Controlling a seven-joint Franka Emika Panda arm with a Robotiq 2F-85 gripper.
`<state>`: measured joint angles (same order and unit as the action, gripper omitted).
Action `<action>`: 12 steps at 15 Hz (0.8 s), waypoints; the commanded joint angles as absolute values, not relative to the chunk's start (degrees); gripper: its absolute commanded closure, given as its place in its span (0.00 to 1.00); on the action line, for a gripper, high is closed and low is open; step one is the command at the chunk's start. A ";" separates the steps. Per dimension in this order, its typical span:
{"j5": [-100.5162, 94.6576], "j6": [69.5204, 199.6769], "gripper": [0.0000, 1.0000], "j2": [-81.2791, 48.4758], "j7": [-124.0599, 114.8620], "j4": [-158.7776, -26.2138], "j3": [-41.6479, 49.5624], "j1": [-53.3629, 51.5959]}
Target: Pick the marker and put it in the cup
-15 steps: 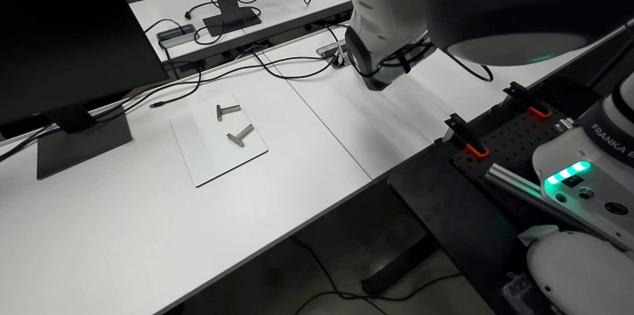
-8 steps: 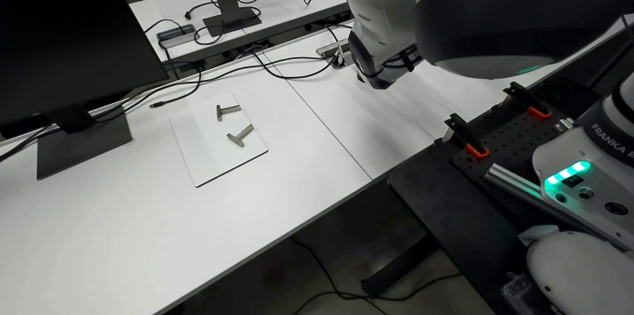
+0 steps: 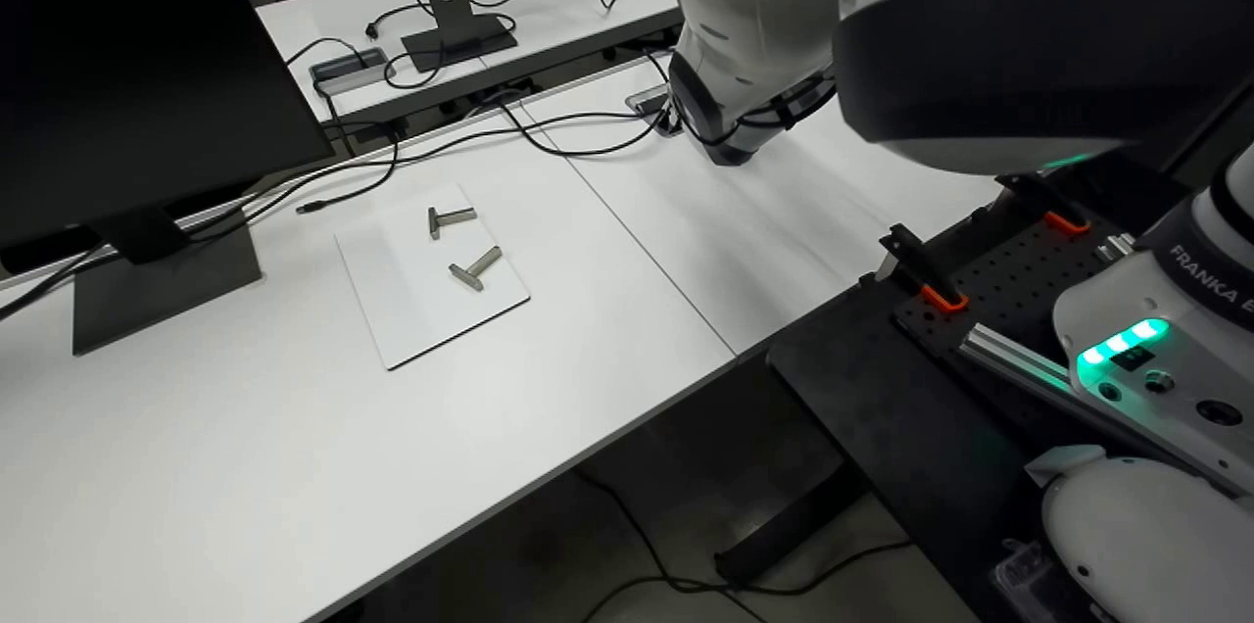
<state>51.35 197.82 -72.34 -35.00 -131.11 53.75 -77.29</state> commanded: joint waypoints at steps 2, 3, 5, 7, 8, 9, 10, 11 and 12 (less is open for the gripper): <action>51.60 197.82 0.93 -75.21 -39.84 -128.04 54.37 -78.29; 51.60 197.82 0.93 -75.33 -40.60 -127.56 54.25 -78.18; 51.58 197.91 0.93 -75.47 -41.82 -126.98 53.88 -77.80; 51.80 198.01 0.93 -75.61 -42.96 -127.13 53.42 -77.47; 52.02 198.02 0.93 -75.59 -43.56 -127.56 53.16 -77.37; 52.06 198.06 0.93 -75.70 -44.18 -127.84 53.05 -77.34; 52.06 198.06 0.93 -75.83 -44.68 -128.10 52.98 -77.29; 52.02 198.07 0.93 -76.00 -45.18 -128.33 53.01 -77.29; 51.93 198.07 0.93 -76.21 -45.65 -128.43 53.06 -77.26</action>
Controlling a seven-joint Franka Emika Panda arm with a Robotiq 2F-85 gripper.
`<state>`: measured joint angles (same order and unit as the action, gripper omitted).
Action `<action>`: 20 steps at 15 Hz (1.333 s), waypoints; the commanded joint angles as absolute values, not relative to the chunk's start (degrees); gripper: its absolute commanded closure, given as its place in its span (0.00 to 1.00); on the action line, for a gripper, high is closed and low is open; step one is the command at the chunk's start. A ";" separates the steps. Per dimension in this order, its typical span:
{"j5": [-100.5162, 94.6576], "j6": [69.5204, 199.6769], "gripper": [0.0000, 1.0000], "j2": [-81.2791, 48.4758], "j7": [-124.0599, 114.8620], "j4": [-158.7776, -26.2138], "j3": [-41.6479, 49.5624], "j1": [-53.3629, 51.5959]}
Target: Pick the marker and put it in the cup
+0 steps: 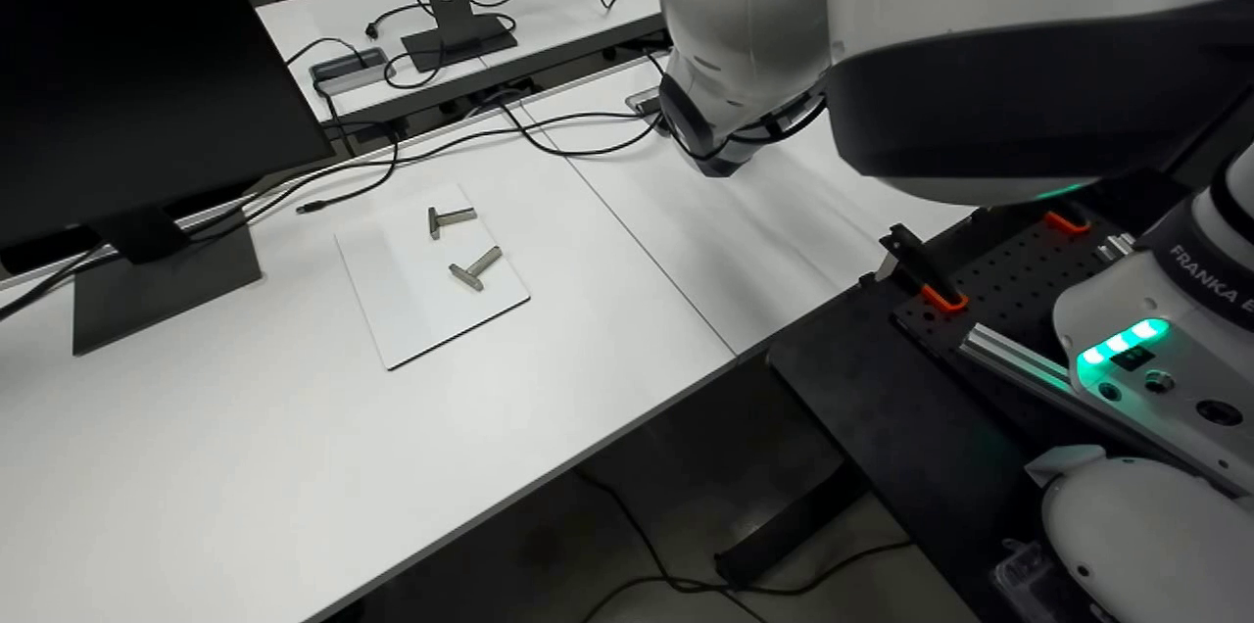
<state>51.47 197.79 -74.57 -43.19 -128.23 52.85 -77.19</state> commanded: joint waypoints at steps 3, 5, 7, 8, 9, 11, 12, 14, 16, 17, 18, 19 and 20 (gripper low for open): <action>51.74 198.06 0.93 -76.76 -46.49 -128.58 53.08 -77.09; 51.69 198.07 0.93 -77.01 -46.99 -128.61 52.97 -76.94; 51.66 198.07 0.93 -77.18 -47.43 -128.63 52.81 -76.81; 51.65 198.07 0.93 -77.26 -47.73 -128.64 52.69 -76.76; 51.63 198.07 0.93 -77.36 -47.98 -128.65 52.55 -76.74; 51.63 198.07 0.93 -77.46 -48.42 -128.63 52.05 -76.68; 51.63 198.07 0.93 -77.44 -48.63 -128.66 51.84 -76.67; 51.71 198.08 0.93 -77.41 -49.04 -128.83 51.32 -76.61; 51.75 198.08 0.93 -77.44 -49.47 -129.02 50.82 -76.50; 51.75 198.09 0.93 -77.45 -49.78 -129.13 50.58 -76.46; 51.78 198.09 0.93 -77.51 -50.12 -129.28 50.35 -76.46; 51.79 198.09 0.93 -77.56 -50.35 -129.41 50.16 -76.47; 51.79 198.09 0.93 -77.58 -50.47 -129.54 49.99 -76.43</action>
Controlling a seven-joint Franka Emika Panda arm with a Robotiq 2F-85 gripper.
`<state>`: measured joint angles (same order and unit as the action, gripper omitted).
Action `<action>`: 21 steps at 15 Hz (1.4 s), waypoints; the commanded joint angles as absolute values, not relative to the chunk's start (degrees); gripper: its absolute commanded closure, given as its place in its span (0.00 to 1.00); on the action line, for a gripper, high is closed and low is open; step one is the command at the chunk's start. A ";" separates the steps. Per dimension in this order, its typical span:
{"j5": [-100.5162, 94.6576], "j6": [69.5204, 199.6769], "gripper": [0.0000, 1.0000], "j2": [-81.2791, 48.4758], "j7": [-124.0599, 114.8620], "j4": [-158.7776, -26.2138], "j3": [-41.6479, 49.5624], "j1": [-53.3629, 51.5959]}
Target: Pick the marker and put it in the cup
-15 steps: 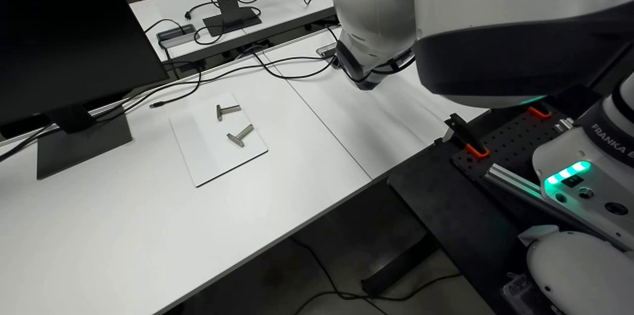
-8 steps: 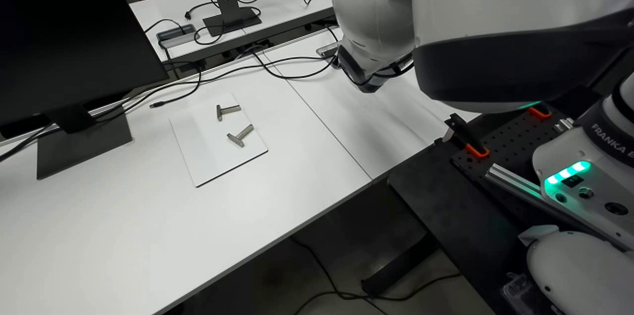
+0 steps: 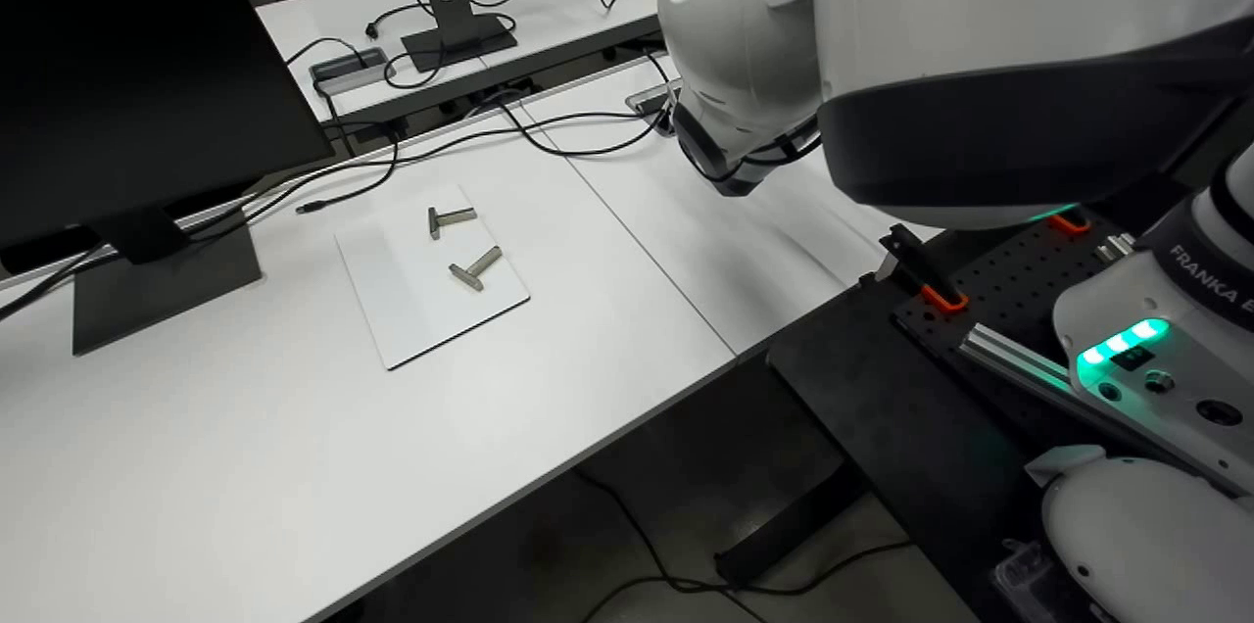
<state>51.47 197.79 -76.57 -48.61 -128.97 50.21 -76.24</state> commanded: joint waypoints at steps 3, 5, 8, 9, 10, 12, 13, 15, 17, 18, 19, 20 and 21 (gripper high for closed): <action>51.72 198.09 0.93 -77.70 -50.79 -129.85 49.88 -76.44; 51.50 198.09 0.93 -77.32 -50.54 -130.14 49.68 -76.09; 51.08 198.09 0.45 -77.27 -50.44 -130.01 49.79 -76.10; 51.07 198.08 0.40 -77.42 -50.33 -130.01 49.93 -76.19; 51.12 198.08 0.34 -77.42 -50.29 -130.03 49.95 -76.19; 51.25 198.08 0.21 -77.45 -50.24 -130.09 49.95 -76.15; 51.28 198.07 0.15 -77.46 -50.23 -130.11 49.96 -76.17; 51.30 198.08 0.02 -77.42 -50.21 -130.21 49.99 -76.17; 51.25 198.07 0.00 -77.34 -50.13 -130.28 50.03 -76.13; 51.13 198.07 0.00 -77.27 -50.08 -130.29 50.03 -76.12; 50.58 198.07 0.00 -76.91 -49.71 -130.48 50.02 -76.13; 49.95 198.06 0.00 -76.17 -48.95 -131.01 49.91 -75.99; 49.35 198.06 0.00 -75.73 -48.54 -131.36 50.02 -76.07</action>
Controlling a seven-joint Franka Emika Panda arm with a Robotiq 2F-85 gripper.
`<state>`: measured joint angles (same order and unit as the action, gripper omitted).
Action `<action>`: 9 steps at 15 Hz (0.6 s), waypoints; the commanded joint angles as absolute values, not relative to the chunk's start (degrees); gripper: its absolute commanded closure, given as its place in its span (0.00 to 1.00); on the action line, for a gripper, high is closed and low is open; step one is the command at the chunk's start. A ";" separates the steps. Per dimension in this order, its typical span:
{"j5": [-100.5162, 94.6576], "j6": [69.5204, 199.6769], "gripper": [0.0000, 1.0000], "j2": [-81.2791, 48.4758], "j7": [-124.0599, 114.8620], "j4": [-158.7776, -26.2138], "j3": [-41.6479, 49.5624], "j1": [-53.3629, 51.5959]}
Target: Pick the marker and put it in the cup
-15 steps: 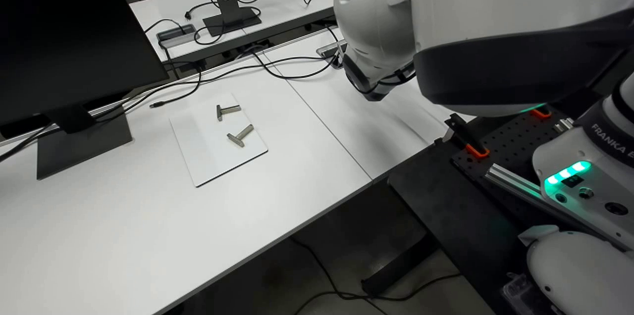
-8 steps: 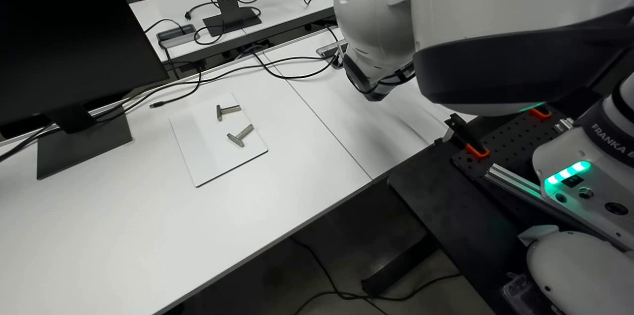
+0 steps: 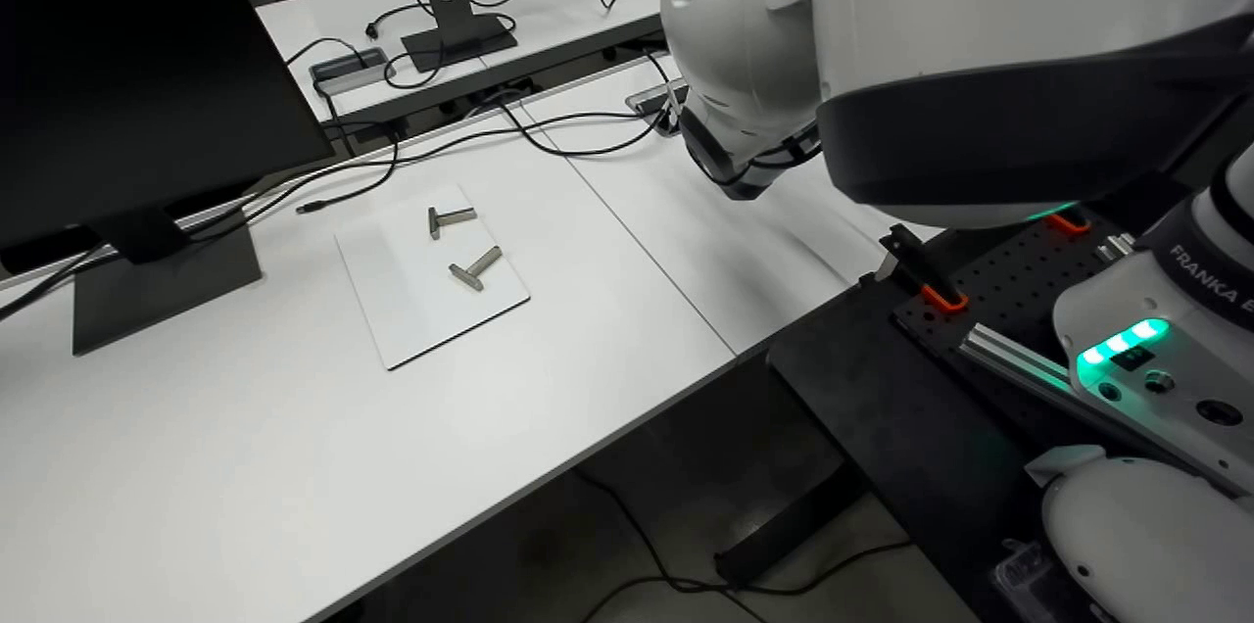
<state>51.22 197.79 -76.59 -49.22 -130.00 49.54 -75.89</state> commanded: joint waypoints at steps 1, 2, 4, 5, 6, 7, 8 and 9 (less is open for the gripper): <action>48.83 198.06 0.00 -75.27 -47.75 -132.21 50.29 -76.36; 48.24 198.05 0.00 -74.89 -47.10 -132.90 50.65 -76.76; 46.72 198.04 0.00 -73.98 -45.51 -134.20 51.31 -77.34; 45.75 198.03 0.00 -73.54 -44.84 -134.86 51.72 -77.71; 44.55 198.02 0.00 -73.00 -44.21 -135.55 52.20 -78.15; 42.69 198.02 0.00 -71.90 -43.42 -136.26 52.68 -78.56; 40.66 198.02 0.00 -71.02 -42.96 -136.67 53.17 -79.02; 37.88 198.00 0.00 -69.62 -42.36 -137.01 53.66 -79.42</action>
